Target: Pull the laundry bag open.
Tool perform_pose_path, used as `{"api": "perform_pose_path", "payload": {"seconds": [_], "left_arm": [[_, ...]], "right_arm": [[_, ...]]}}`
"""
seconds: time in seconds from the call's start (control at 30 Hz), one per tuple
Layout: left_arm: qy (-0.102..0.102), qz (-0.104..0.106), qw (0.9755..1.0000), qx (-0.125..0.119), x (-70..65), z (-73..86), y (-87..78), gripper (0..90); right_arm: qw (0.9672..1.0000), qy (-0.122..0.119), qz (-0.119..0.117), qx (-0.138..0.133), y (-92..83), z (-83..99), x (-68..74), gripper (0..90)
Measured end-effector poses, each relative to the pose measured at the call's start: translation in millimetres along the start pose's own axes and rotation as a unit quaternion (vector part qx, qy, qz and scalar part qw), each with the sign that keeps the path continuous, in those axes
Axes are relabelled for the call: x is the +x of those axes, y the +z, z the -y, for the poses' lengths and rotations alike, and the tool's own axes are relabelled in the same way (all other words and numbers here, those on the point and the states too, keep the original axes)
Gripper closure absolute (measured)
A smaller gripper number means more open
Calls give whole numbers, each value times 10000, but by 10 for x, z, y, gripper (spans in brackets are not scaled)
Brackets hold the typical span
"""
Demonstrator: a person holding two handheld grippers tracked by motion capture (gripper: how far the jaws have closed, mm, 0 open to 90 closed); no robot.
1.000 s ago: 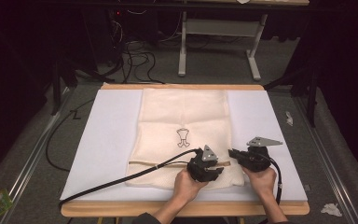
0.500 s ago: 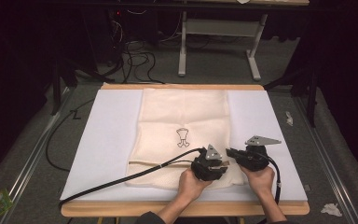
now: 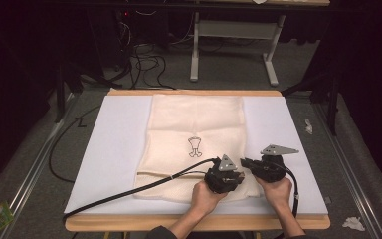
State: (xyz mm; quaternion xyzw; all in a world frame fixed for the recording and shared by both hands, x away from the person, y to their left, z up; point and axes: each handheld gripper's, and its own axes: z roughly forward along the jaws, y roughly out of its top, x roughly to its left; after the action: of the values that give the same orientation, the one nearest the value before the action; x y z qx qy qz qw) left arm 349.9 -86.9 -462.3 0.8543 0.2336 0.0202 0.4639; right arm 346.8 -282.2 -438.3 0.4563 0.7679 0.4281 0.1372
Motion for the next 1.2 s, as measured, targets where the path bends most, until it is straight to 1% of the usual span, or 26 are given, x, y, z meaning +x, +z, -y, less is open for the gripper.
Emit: {"api": "perform_pose_path", "payload": {"seconds": [0.07, 0.2, 0.23, 0.33, 0.43, 0.6, 0.63, 0.67, 0.7, 0.8, 0.83, 0.93, 0.97, 1.13, 1.2], "left_arm": [[-10, 2, 10000, 13, -1, 3, 4, 768], [-81, -27, 10000, 19, 14, 1, 21, 785], [-92, -28, 9999, 27, 21, 0, 25, 804], [-160, -8, 9999, 26, 30, -7, 30, 813], [-128, 2, 9999, 38, 27, -7, 23, 850], [-136, 37, 9999, 28, 24, -3, 25, 851], [-175, 84, 9998, -15, 17, -3, 31, 792], [-175, 84, 9998, -15, 17, -3, 31, 784], [-219, 106, 9997, -19, 20, -3, 40, 783], [-261, 112, 9996, 5, 33, -4, 51, 789], [-283, 103, 9995, 41, 36, -4, 55, 813], [-282, 103, 9995, 73, 42, -2, 58, 832], [-286, 100, 9995, 84, 42, 0, 61, 856], [-262, 79, 9996, 98, 37, -2, 53, 867], [-213, 42, 9997, 90, 31, -5, 41, 868]], "right_arm": [[10000, 8, -4, 0, 5, 3, -2, 891], [10000, -23, 6, 2, 9, 2, 4, 891], [10000, -25, 3, 5, 11, 4, 0, 891], [10000, -17, 0, 6, 11, 5, -1, 891], [10000, -32, -5, -3, 9, 4, 0, 891], [10000, -9, -17, -9, 10, 4, 0, 891], [10000, -7, -18, -3, 13, 2, 7, 891], [10000, -7, -18, -3, 13, 2, 7, 891], [10000, -14, -25, 4, 18, -2, 11, 891], [10000, -5, -28, -1, 20, -4, 10, 891], [10000, 3, -26, 5, 22, -3, 12, 891], [10000, -4, -26, 1, 23, -4, 14, 891], [10000, -29, -25, 5, 25, -4, 15, 891], [10000, -6, -29, -13, 25, 1, 15, 890], [10000, -22, -43, -16, 18, 0, 8, 890]]}}
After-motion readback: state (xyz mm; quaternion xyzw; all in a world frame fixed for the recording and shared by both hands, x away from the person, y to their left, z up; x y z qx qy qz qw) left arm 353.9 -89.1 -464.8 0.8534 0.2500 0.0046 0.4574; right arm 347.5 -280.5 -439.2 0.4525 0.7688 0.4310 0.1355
